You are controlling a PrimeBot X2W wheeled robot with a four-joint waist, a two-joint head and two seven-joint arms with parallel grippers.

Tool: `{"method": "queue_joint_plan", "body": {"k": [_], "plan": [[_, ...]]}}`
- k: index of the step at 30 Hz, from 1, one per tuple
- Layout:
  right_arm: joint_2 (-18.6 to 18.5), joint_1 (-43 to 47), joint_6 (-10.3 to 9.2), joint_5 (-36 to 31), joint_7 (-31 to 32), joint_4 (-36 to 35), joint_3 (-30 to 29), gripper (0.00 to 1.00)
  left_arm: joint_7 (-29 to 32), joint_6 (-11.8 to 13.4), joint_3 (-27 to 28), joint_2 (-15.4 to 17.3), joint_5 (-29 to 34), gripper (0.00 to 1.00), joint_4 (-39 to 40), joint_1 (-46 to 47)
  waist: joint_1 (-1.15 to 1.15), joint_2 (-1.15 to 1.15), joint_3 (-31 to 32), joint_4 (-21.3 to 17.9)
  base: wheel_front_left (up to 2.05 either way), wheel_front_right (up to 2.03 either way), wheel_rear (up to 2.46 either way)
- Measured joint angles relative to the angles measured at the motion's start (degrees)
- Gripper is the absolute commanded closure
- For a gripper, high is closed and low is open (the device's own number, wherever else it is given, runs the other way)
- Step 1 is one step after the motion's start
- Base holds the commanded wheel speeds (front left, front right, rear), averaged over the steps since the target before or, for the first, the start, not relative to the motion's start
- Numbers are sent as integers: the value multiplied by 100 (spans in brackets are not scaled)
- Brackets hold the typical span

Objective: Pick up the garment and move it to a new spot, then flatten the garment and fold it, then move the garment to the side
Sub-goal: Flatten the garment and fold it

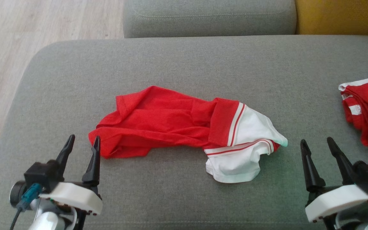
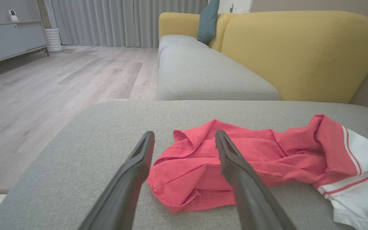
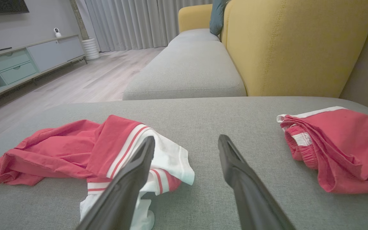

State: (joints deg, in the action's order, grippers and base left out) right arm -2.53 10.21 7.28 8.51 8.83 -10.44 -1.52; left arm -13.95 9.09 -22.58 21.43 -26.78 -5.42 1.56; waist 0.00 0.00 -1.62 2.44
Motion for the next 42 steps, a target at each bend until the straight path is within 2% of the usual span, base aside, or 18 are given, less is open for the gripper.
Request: {"method": "queue_joint_plan", "body": {"k": [7,19,29,42], "plan": [[0,-7,0,9,-24,-4,1,0,205,-10,-23,40,-25,0,-92,37,0,0,-122,15,0,0,0],[0,-410,0,8,-78,-66,100,0,1449,-715,20,26,-949,0,-1744,1231,1,0,-861,-26,0,0,0],[0,-623,0,9,-187,24,102,0,1685,-1204,82,11,-1180,0,-2907,1870,1,0,-1244,-156,0,0,0],[0,-653,0,59,-260,165,88,0,1817,-1389,-255,40,-1103,0,-3164,2215,0,0,-1353,-189,0,0,0]]}}
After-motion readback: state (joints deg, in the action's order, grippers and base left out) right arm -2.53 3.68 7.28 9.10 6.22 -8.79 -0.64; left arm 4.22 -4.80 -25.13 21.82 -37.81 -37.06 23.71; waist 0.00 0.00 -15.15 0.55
